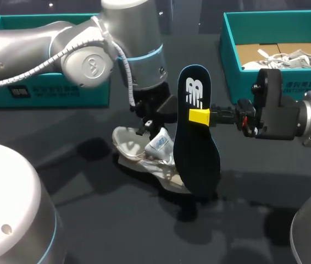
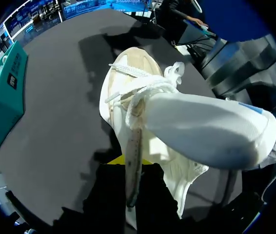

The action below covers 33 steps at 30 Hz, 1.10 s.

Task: Take the shoe out of the shoebox, open the shoe tongue, remove and reinsert the insole, then place the shoe into the shoebox

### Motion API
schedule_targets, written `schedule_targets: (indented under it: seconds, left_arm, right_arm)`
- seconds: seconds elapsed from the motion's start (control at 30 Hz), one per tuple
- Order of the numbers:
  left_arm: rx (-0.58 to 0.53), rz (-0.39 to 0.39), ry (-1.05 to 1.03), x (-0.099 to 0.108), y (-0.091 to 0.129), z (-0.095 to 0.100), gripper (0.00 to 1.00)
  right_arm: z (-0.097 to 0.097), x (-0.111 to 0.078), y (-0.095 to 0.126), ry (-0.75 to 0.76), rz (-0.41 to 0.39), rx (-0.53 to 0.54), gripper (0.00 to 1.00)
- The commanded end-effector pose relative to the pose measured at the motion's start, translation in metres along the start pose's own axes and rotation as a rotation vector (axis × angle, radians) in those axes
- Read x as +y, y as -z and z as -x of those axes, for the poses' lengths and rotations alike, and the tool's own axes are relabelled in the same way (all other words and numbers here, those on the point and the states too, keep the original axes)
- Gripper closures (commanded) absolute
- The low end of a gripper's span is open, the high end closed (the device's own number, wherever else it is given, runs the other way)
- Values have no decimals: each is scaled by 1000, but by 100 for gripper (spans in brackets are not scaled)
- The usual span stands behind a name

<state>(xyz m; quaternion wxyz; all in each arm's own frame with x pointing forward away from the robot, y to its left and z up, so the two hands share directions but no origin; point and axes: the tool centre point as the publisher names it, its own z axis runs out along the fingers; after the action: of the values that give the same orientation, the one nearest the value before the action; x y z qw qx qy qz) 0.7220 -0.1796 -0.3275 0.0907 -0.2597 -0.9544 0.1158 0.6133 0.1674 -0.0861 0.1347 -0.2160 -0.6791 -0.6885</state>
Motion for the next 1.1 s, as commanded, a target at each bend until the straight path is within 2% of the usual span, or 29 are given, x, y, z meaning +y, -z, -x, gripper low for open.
schedule_targets:
  seconds: [0.03, 0.13, 0.5, 0.73, 1.1]
  left_arm:
    - [17, 16, -41, -1, 1, -2, 100]
    - [35, 67, -160, -1, 2, -3, 100]
    - [62, 177, -539, 9, 13, -2, 100]
    - [60, 186, -716, 14, 12, 3, 100]
    - [35, 176, -910, 10, 9, 2, 100]
  right_arm:
    - [-1, -1, 0, -1, 0, -3, 100]
    - [-1, -1, 0, -1, 0, -3, 100]
    - [-1, -1, 0, -1, 0, -3, 100]
    - [-1, -1, 0, -1, 0, -3, 100]
    - [-1, -1, 0, -1, 0, -3, 100]
